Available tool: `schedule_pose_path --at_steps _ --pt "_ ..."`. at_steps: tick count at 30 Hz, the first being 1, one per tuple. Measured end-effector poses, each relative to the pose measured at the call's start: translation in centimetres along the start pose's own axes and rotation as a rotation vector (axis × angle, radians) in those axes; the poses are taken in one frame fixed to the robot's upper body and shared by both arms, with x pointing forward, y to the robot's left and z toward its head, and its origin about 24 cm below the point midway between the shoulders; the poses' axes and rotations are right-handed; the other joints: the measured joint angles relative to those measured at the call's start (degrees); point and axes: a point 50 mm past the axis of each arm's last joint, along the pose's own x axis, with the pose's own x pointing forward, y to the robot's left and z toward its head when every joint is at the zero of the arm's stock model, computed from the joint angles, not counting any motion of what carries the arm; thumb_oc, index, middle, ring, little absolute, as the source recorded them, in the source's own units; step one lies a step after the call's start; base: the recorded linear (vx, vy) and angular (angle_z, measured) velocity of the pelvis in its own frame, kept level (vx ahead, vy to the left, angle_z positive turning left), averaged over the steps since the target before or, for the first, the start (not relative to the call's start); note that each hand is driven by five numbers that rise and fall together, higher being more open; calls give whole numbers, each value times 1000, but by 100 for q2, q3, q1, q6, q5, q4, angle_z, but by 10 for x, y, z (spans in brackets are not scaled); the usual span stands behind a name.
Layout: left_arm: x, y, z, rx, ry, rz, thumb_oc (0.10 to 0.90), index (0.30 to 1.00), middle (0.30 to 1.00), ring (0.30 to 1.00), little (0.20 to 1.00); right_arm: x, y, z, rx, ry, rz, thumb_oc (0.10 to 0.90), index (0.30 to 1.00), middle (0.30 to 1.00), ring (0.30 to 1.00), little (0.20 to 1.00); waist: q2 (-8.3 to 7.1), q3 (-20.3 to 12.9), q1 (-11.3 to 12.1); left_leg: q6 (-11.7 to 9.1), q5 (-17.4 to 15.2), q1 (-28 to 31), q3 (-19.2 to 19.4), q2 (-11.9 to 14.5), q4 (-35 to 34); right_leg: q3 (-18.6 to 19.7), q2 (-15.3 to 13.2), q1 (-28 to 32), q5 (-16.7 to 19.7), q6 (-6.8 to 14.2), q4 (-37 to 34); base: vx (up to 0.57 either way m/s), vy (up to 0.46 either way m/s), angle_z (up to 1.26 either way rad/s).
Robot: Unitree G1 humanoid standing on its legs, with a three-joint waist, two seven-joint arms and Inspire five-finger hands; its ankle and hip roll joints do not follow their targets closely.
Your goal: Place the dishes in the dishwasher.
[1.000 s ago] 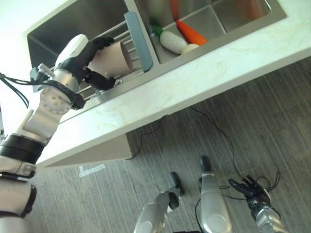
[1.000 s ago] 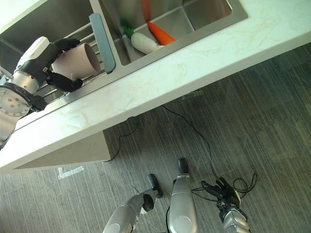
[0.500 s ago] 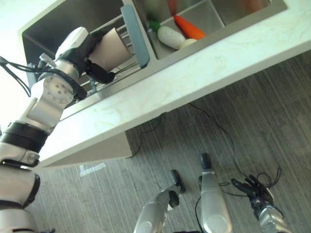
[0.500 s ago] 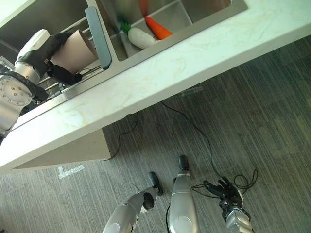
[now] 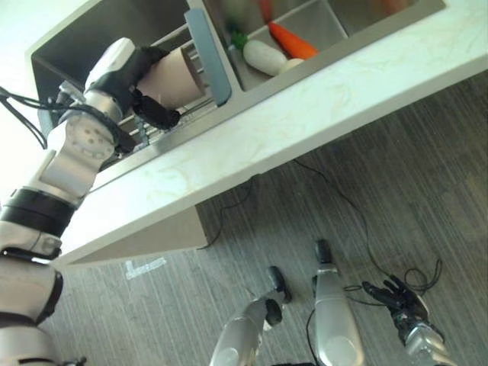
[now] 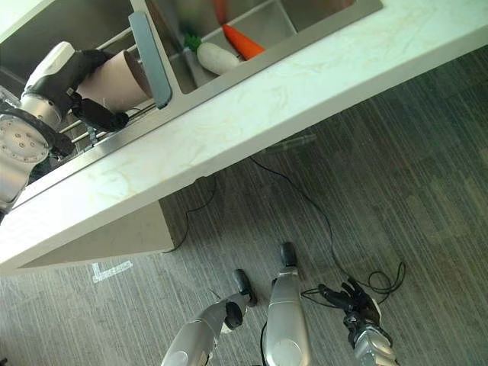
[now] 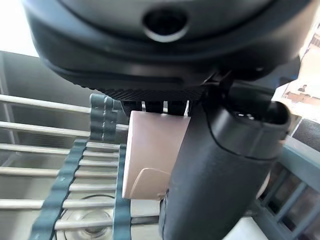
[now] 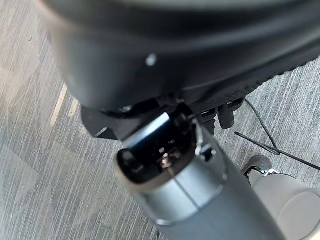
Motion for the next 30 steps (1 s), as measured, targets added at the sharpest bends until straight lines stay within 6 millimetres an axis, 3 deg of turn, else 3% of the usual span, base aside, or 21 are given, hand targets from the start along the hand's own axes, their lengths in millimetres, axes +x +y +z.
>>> schedule_pose_path --at_steps 7,14,19,22,25,27,30 --pt "1 -5 2 18 -2 -23 400 300 300 300 300 -1 1 -7 -1 24 5 800 900 900 900 900 -12 7 -41 24 21 249 -138 33 -32 -173 -5 334 -2 -27 -3 -50 -93 9" --pt "0 -6 10 15 -43 -30 400 300 300 300 300 -2 -1 -13 2 36 -40 800 900 900 900 900 -12 -10 117 -8 35 708 -316 97 -45 -525 -51 962 -102 -37 -204 10 -48 15" --pt "-4 6 22 34 -120 2 400 300 300 300 300 -6 -14 -25 88 81 -135 800 900 900 900 900 -58 -48 201 -18 40 796 -465 135 -47 -716 -42 1165 -28 -113 -234 21 -15 13" --pt "-10 15 33 48 -173 44 400 300 300 300 300 -10 -20 -33 16 109 -143 800 900 900 900 900 -124 -69 315 -26 33 972 -492 154 -85 -788 -35 1372 -41 -133 -269 9 -23 12" --pt "-22 40 43 54 -234 162 400 300 300 300 300 -9 -4 -30 -16 70 -52 800 900 900 900 900 -259 -317 438 -37 36 945 -629 178 -75 -945 -39 1451 -49 -143 -342 -14 -57 20" --pt "-27 39 25 67 -177 200 400 300 300 300 300 -6 2 -26 -8 46 -29 800 900 900 900 900 -255 -808 574 -67 18 925 -717 208 -90 -1068 -32 1506 -96 -162 -416 17 -68 20" --pt "-32 40 4 76 -119 233 400 300 300 300 300 -7 1 -29 -12 58 -29 800 900 900 900 900 -262 -1131 754 -98 1 987 -856 224 -86 -1191 -21 1638 -162 -188 -463 44 -80 22"
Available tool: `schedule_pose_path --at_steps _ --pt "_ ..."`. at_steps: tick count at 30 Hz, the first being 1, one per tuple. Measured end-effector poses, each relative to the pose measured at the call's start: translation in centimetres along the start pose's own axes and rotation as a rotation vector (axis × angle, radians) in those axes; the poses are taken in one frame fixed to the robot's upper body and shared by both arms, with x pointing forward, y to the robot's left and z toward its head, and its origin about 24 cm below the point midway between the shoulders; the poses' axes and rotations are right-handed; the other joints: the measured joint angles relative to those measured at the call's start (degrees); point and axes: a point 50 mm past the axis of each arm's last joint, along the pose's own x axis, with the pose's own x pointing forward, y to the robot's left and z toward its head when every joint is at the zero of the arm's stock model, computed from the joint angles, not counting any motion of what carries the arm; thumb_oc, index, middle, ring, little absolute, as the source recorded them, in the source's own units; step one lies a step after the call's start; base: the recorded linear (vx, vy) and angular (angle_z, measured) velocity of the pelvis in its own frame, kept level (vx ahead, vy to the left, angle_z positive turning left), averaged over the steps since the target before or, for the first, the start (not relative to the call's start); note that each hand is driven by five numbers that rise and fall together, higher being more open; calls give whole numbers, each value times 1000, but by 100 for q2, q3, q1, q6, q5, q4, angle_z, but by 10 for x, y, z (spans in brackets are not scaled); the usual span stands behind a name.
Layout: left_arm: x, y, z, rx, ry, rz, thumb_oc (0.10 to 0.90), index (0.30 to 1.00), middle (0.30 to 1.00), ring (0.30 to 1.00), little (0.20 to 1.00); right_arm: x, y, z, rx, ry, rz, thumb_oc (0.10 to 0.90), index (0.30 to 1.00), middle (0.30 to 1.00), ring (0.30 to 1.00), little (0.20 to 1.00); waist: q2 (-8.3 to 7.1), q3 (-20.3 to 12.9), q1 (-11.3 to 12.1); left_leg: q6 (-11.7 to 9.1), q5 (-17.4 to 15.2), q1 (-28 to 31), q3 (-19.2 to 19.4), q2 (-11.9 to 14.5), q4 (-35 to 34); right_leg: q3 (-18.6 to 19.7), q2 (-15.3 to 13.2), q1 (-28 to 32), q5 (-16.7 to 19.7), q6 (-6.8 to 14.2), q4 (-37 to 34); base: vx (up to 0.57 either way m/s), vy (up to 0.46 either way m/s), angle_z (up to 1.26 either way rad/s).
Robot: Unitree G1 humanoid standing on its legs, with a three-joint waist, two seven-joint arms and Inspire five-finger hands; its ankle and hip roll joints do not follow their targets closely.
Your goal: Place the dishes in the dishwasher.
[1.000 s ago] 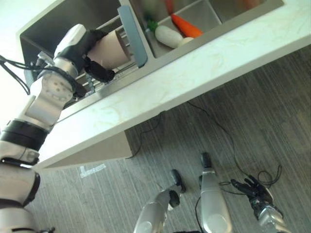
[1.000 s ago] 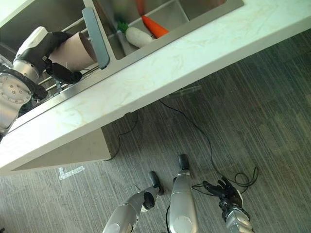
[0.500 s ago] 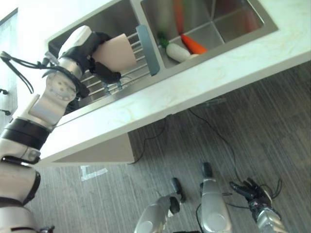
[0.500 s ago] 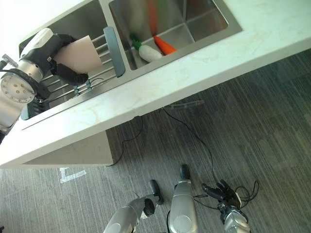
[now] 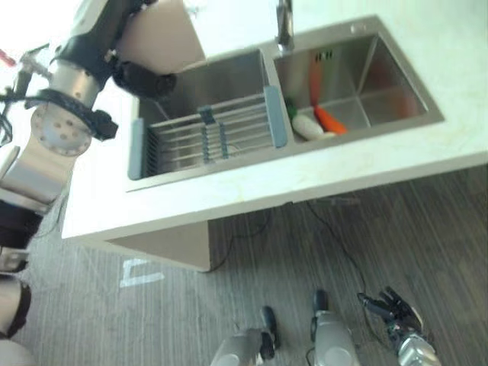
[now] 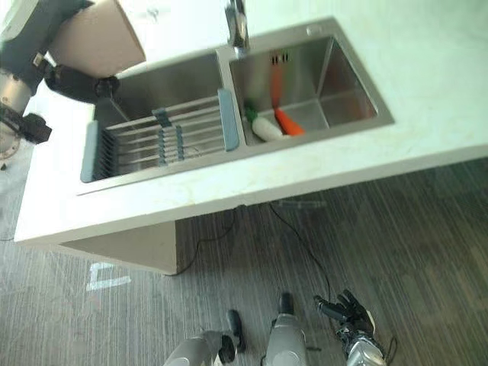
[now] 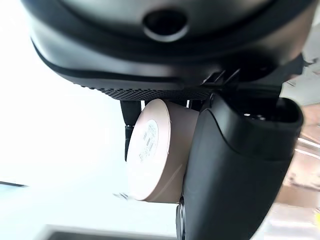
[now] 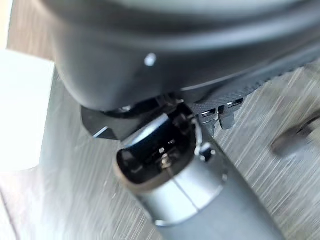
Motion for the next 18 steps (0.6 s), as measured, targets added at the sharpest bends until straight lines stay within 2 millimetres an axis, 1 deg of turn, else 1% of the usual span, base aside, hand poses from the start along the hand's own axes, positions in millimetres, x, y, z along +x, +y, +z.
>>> schedule_pose_path --at_steps 1,2,3,5,6,7,9,10,11,12,13,14,15,16,17,18 --pt "-4 5 -7 1 14 17 400 300 300 300 300 0 1 0 -19 1 8 800 900 900 900 900 -8 -11 87 -9 -2 47 -24 4 -3 -46 3 43 -25 -6 34 82 -108 16" --pt "-10 10 -14 -5 30 36 400 300 300 300 300 0 2 -2 -43 15 18 800 900 900 900 900 -20 -44 126 -33 -18 82 -66 4 10 -64 1 73 -81 -19 48 63 -112 18" --pt "-13 12 -19 -13 45 53 400 300 300 300 300 -1 1 -6 -58 35 27 800 900 900 900 900 -21 -96 250 -48 -27 92 -107 26 31 -96 5 120 -117 -21 66 117 -159 16" --pt "-19 15 -28 -59 70 72 400 300 300 300 300 -3 2 -16 -109 96 50 800 900 900 900 900 -72 -139 476 -92 -56 148 -155 51 59 -178 12 169 -237 -58 176 148 -166 13" --pt "-28 15 -35 -82 87 77 400 300 300 300 300 -4 4 -23 -168 139 79 800 900 900 900 900 -113 -180 555 -131 -84 207 -203 65 78 -209 20 222 -305 -73 267 29 -159 33" --pt "-51 12 -46 -100 116 73 400 300 300 300 300 -12 3 -43 -289 223 135 800 900 900 900 900 -178 -250 660 -218 -142 285 -343 105 159 -321 40 376 -419 -120 303 -101 -107 52" --pt "-61 4 -53 -106 146 56 400 300 300 300 300 -20 -1 -55 -338 263 164 800 900 900 900 900 -145 -293 865 -239 -130 130 -569 138 207 -593 43 475 -456 -147 345 -283 -41 75" --pt "-68 -2 -58 -120 171 67 400 300 300 300 300 -23 -3 -59 -358 274 169 800 900 900 900 900 -88 -311 994 -270 -77 -39 -715 134 255 -763 32 449 -465 -154 364 -336 23 96" --pt "-79 -6 -64 -150 200 99 400 300 300 300 300 -23 -2 -59 -366 272 164 800 900 900 900 900 -76 -314 1011 -348 46 -207 -964 78 211 -982 -42 380 -465 -167 370 -345 107 118" --pt "-89 -12 -70 -169 229 109 400 300 300 300 300 -23 -2 -59 -368 269 157 800 900 900 900 900 -67 -313 1049 -412 242 -289 -1125 37 5 -1173 -107 349 -460 -188 365 -308 143 125" --pt "-99 -16 -77 -173 264 111 400 300 300 300 300 -22 -2 -57 -370 263 150 800 900 900 900 900 -91 -312 1143 -373 283 -273 -1146 48 -369 -1278 -214 279 -424 -265 397 -290 213 138" --pt "-114 -21 -85 -204 305 137 400 300 300 300 300 -20 0 -53 -361 241 142 800 900 900 900 900 -228 -287 1166 -470 211 -276 -613 126 -430 -1536 -441 231 -426 -294 323 -131 212 150" --pt "-127 -29 -93 -218 349 136 400 300 300 300 300 -19 -2 -50 -357 232 131 800 900 900 900 900 -234 -283 1200 -581 151 -339 -219 397 -45 -1879 -583 337 -404 -273 266 -122 241 171" --pt "-134 -35 -97 -227 376 126 400 300 300 300 300 -19 -6 -49 -338 227 103 800 900 900 900 900 -250 -276 1177 -699 72 -243 110 646 255 -2179 -723 516 -408 -223 243 -104 330 179" --pt "-138 -40 -98 -239 386 126 400 300 300 300 300 -20 -10 -50 -329 229 80 800 900 900 900 900 -264 -272 1153 -769 3 -58 346 800 396 -2448 -897 737 -407 -99 250 -97 412 163" --pt "-138 -40 -97 -240 376 131 400 300 300 300 300 -21 -16 -48 -317 220 56 800 900 900 900 900 -276 -278 1163 -750 -77 123 592 860 468 -2611 -1077 844 -401 0 329 -23 451 192"
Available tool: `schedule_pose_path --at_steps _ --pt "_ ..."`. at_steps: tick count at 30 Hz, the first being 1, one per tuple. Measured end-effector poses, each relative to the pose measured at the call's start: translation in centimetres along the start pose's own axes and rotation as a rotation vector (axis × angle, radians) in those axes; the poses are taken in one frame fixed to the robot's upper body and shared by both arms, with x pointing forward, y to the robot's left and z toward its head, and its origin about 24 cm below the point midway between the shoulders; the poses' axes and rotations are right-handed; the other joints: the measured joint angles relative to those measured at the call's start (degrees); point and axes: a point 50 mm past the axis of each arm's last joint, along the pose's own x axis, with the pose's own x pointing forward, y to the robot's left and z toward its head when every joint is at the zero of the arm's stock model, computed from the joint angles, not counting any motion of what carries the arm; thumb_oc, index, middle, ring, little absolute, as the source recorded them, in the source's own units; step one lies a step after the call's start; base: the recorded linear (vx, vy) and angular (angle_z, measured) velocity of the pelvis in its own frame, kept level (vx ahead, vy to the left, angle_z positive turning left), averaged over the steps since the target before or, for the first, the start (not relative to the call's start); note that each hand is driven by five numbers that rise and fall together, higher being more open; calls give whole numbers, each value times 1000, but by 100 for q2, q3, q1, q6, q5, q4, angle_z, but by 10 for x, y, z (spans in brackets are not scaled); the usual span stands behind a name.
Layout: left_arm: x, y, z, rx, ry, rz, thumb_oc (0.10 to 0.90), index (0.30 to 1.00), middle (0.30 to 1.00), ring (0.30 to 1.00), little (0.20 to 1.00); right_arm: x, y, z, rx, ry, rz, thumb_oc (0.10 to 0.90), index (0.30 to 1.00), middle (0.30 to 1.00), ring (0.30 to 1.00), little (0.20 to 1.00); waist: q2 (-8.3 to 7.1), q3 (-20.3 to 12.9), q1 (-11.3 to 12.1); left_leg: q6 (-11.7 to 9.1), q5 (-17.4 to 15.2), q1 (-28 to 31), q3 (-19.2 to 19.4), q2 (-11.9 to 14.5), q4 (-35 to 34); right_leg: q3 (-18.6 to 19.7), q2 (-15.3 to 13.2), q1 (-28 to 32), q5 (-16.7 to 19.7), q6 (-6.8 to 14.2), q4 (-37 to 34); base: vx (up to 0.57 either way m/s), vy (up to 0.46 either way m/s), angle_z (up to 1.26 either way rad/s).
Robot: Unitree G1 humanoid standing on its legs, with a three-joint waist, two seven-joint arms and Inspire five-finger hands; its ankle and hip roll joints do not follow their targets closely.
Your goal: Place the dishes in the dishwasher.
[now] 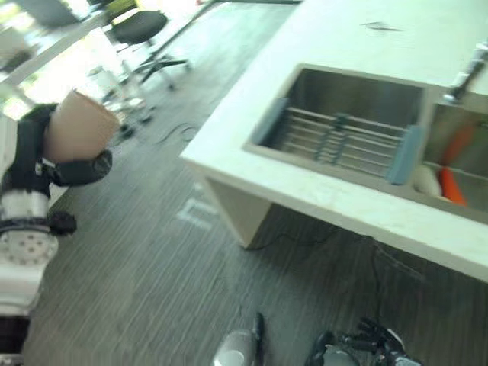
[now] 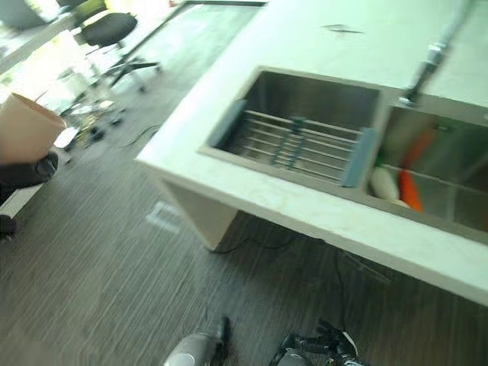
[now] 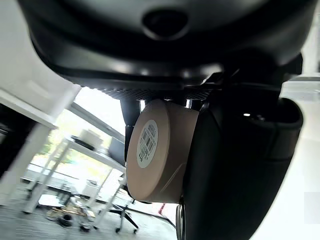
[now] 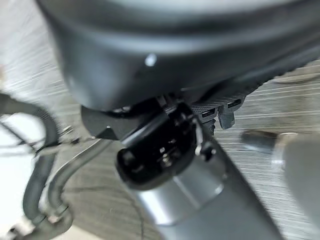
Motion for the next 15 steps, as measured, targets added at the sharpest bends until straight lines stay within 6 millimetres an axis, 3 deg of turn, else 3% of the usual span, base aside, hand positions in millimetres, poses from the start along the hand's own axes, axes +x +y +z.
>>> schedule_pose_path --at_steps 1,2,3,5,6,7,8,9,10,11,12,13,14,15 --pt "1 -1 6 -20 -30 6 400 300 300 300 300 -3 -8 -3 38 -9 -38 800 900 900 900 900 36 -9 -156 112 -168 53 372 10 200 -480 -265 283 42 237 116 63 439 228" --pt "2 -2 16 -34 -82 6 400 300 300 300 300 -5 -15 -4 61 -15 -65 800 900 900 900 900 124 -65 -353 256 -276 110 435 -104 152 -462 -433 388 66 278 233 72 452 222" --pt "5 0 29 -31 -149 21 400 300 300 300 300 -5 -16 -7 89 -2 -86 800 900 900 900 900 -12 -7 -259 464 -266 186 339 -451 -39 44 -641 281 78 267 320 74 513 143" --pt "3 10 38 -12 -198 56 400 300 300 300 300 -2 -3 -4 97 -9 -52 800 900 900 900 900 -83 -4 38 774 -440 62 274 -780 143 767 -765 284 465 149 87 48 333 47" --pt "3 12 46 -24 -236 68 400 300 300 300 300 1 9 0 65 -26 -6 800 900 900 900 900 -76 6 29 920 -529 -40 217 -859 323 934 -932 232 522 136 228 83 276 57" --pt "3 11 50 -30 -265 68 400 300 300 300 300 3 19 6 24 -39 40 800 900 900 900 900 -59 13 61 948 -546 -72 139 -946 384 948 -1005 152 310 92 592 135 377 69" --pt "2 10 52 -16 -282 58 400 300 300 300 300 6 30 11 14 -51 78 800 900 900 900 900 -47 -2 117 1127 -632 -112 47 -981 432 980 -812 204 422 164 601 168 358 63" --pt "-1 8 64 -4 -348 39 400 300 300 300 300 7 43 11 36 -56 106 800 900 900 900 900 -151 5 218 1317 -777 -143 -33 -1111 571 981 -791 360 760 222 515 203 280 73" --pt "-4 2 72 17 -398 3 400 300 300 300 300 7 44 12 40 -56 109 800 900 900 900 900 -154 24 211 1434 -848 -155 -225 -1206 679 1348 -779 317 867 300 790 167 247 92" --pt "-6 -4 75 36 -429 -27 400 300 300 300 300 7 43 12 50 -56 106 800 900 900 900 900 -143 45 168 1522 -811 -74 -496 -1363 594 1854 -586 117 490 527 1492 170 211 114" --pt "-5 -11 78 52 -450 -59 400 300 300 300 300 6 41 7 70 -43 96 800 900 900 900 900 -141 77 74 1628 -623 102 -767 -1519 324 2325 -123 -104 11 546 2130 150 185 141" --pt "0 -17 82 52 -468 -82 400 300 300 300 300 4 37 2 94 -31 81 800 900 900 900 900 -81 126 -83 1691 -433 243 -1084 -1587 59 2646 542 -308 -442 361 2460 196 125 184" --pt "3 -17 85 67 -485 -85 400 300 300 300 300 3 36 -1 93 -21 77 800 900 900 900 900 -73 188 -367 1348 -437 321 -1346 -1639 -251 2702 1270 -703 -660 241 2530 274 82 168" --pt "5 -16 86 67 -493 -78 400 300 300 300 300 2 36 -4 81 -13 82 800 900 900 900 900 -298 286 -392 13 -882 314 -828 -1541 -116 2723 1577 -1107 -671 -113 2234 298 9 171"
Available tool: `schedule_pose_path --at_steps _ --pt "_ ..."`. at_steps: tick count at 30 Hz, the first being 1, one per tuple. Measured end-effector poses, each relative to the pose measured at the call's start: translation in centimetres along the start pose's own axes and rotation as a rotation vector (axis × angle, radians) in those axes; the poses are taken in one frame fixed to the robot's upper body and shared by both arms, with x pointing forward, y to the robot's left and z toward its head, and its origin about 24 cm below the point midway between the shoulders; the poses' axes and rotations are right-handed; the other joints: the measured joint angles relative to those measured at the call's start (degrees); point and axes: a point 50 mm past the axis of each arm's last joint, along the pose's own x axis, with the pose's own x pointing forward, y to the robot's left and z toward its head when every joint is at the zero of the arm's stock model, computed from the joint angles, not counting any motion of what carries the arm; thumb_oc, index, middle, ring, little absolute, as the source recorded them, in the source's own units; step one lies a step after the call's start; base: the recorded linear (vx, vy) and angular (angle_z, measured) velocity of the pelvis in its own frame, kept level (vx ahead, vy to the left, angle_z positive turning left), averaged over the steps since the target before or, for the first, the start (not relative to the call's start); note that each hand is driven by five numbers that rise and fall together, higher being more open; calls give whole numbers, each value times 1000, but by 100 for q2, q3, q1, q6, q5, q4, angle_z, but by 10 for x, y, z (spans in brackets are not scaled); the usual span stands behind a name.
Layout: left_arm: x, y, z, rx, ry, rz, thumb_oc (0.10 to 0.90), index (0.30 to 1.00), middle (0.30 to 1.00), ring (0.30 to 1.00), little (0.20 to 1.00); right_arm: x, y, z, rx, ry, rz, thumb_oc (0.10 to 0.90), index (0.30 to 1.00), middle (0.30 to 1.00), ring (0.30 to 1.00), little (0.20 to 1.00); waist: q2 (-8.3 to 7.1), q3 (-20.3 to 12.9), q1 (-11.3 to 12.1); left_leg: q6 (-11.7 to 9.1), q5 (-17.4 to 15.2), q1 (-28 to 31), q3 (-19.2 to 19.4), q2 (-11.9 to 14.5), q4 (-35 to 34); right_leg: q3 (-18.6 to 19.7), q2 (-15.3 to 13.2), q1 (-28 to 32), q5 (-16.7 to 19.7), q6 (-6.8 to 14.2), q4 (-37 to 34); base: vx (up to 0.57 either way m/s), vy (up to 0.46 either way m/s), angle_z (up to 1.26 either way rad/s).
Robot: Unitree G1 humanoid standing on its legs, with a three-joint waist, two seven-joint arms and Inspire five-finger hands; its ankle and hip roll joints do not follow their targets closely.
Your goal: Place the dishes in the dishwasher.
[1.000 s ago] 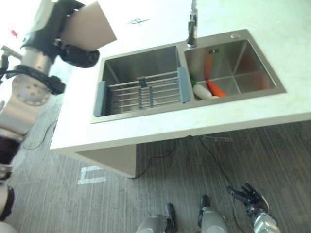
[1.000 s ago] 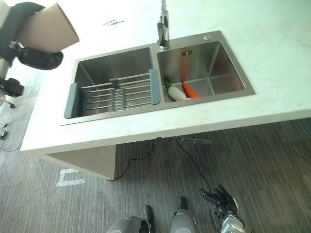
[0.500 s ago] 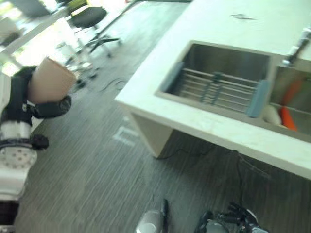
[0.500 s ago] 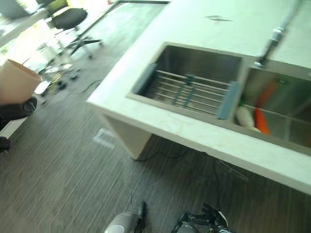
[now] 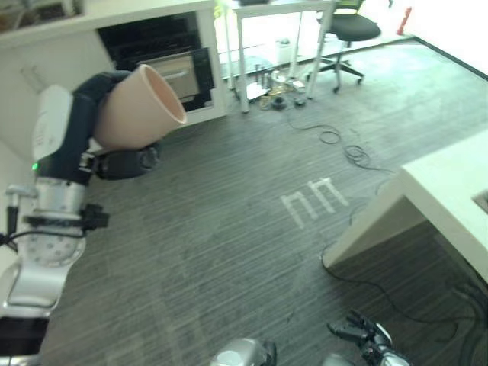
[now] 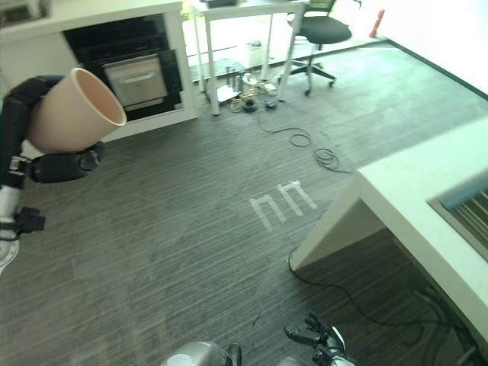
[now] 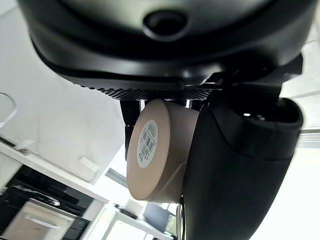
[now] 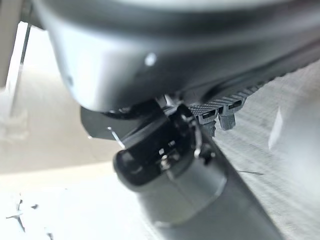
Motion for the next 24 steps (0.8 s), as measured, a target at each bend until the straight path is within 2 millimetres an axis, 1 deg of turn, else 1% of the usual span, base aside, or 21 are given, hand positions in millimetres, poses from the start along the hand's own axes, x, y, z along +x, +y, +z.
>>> schedule_pose_path --at_steps 1,2,3,4,5,6,7,8,9,10,11,12,15,16,17,18,19,21,22,23,24 --pt "7 7 2 48 -29 -18 400 300 300 300 300 0 4 -3 21 2 10 800 900 900 900 900 -334 66 -178 1312 -121 -488 -216 -77 1154 -3 -254 -424 29 62 -192 477 -58 115" --pt "7 4 0 68 -15 -41 400 300 300 300 300 -3 -14 -2 71 11 -40 800 900 900 900 900 -239 195 -235 1346 -453 -214 -437 -96 1088 -9 -272 -1017 175 16 -784 607 -105 101" --pt "5 -1 -2 79 1 -66 400 300 300 300 300 -4 -25 0 61 12 -49 800 900 900 900 900 -10 273 -416 1346 -463 166 -373 -213 723 -239 -149 -1310 546 70 -1524 560 -106 40" --pt "8 -2 -1 77 -6 -60 400 300 300 300 300 -4 -30 2 63 12 -59 800 900 900 900 900 44 305 -468 1349 -458 337 -333 -348 544 -393 -122 -1504 711 -71 -1495 622 -160 6" --pt "4 -14 -7 84 14 -115 400 300 300 300 300 -6 -36 -4 69 53 -89 800 900 900 900 900 326 262 -544 1218 -404 837 -267 -418 256 -1044 314 -1243 788 -1249 -1309 583 -176 -26" --pt "-2 -19 -9 71 30 -125 400 300 300 300 300 -12 -44 -14 77 79 -108 800 900 900 900 900 201 142 -545 666 -96 1146 -247 -828 360 -765 603 -480 758 -1500 -1641 784 -208 -35" --pt "-4 -21 -6 63 18 -133 400 300 300 300 300 -11 -47 -14 119 89 -149 800 900 900 900 900 448 122 -587 617 -439 972 -203 -444 1108 -571 636 -275 622 -1413 -1663 591 -149 -31" --pt "-2 -19 -3 81 0 -139 400 300 300 300 300 -11 -44 -15 125 90 -140 800 900 900 900 900 425 116 -529 429 -514 903 -140 -89 1456 -426 628 -141 487 -1432 -1668 391 -121 -8" --pt "-4 -16 -1 92 -9 -140 400 300 300 300 300 -11 -45 -13 119 80 -132 800 900 900 900 900 399 115 -581 -234 -70 376 -198 308 2914 -259 565 -39 261 -1463 -1583 180 -95 7" --pt "-6 -16 3 85 -25 -144 400 300 300 300 300 -12 -50 -10 110 58 -141 800 900 900 900 900 370 129 -617 -455 549 -444 -335 564 4610 -139 315 53 143 -1365 -1512 311 -62 -1" --pt "-6 -17 6 70 -47 -142 400 300 300 300 300 -12 -58 0 96 26 -157 800 900 900 900 900 176 165 -491 -451 989 -1442 -497 408 4955 135 -331 165 218 -1209 -1479 317 -26 4" --pt "-5 -15 7 68 -60 -134 400 300 300 300 300 -10 -61 9 87 -8 -156 800 900 900 900 900 57 211 -532 -313 990 -1941 -503 331 4567 200 -646 187 140 -1218 -1498 479 67 -14" --pt "1 0 6 71 -84 -88 400 300 300 300 300 -9 -68 22 65 -38 -159 800 900 900 900 900 438 199 -463 -8 1124 -2013 -488 679 1129 372 -895 621 -59 -2 -1741 501 140 -47" --pt "0 3 4 65 -73 -74 400 300 300 300 300 -9 -70 28 49 -52 -152 800 900 900 900 900 654 132 -485 -147 1143 -1733 -802 623 -58 582 -895 644 -358 395 -1537 571 86 -109" --pt "-6 2 -3 48 -37 -57 400 300 300 300 300 -7 -71 35 17 -62 -146 800 900 900 900 900 743 108 -313 -197 1440 -1514 -867 513 -307 1075 -868 609 -597 774 -1239 548 61 -166" --pt "-16 -1 -12 30 17 -54 400 300 300 300 300 -2 -62 41 10 -71 -121 800 900 900 900 900 737 101 -99 -219 1417 -1417 -729 427 -272 1103 -668 332 -958 685 -457 551 85 -150" --pt "-24 -4 -19 48 50 -98 400 300 300 300 300 1 -49 37 11 -59 -83 800 900 900 900 900 723 106 -166 -342 1491 -1412 -737 451 -130 700 -194 479 -1245 87 -131 512 140 -83" --pt "-29 -5 -21 51 62 -101 400 300 300 300 300 5 -24 19 53 -20 -40 800 900 900 900 900 214 187 39 -704 1450 -1592 -323 253 554 176 421 1204 -1396 -698 -946 556 172 -10" --pt "-31 -10 -21 38 62 -85 400 300 300 300 300 7 -16 18 80 -18 -38 800 900 900 900 900 62 280 -39 -551 1245 -2089 -131 191 1537 305 598 1618 -1189 -1255 -1656 441 105 -20" --pt "-46 -20 -26 33 100 -126 400 300 300 300 300 5 -12 6 116 26 -56 800 900 900 900 900 47 272 132 204 803 -2276 -266 315 2008 517 494 1737 -1315 -1138 -1689 465 106 -37" --pt "-51 -21 -27 57 105 -163 400 300 300 300 300 3 -13 1 128 31 -62 800 900 900 900 900 61 236 213 209 823 -2157 -478 396 1759 657 521 1929 -1301 -820 -1655 454 109 -46"
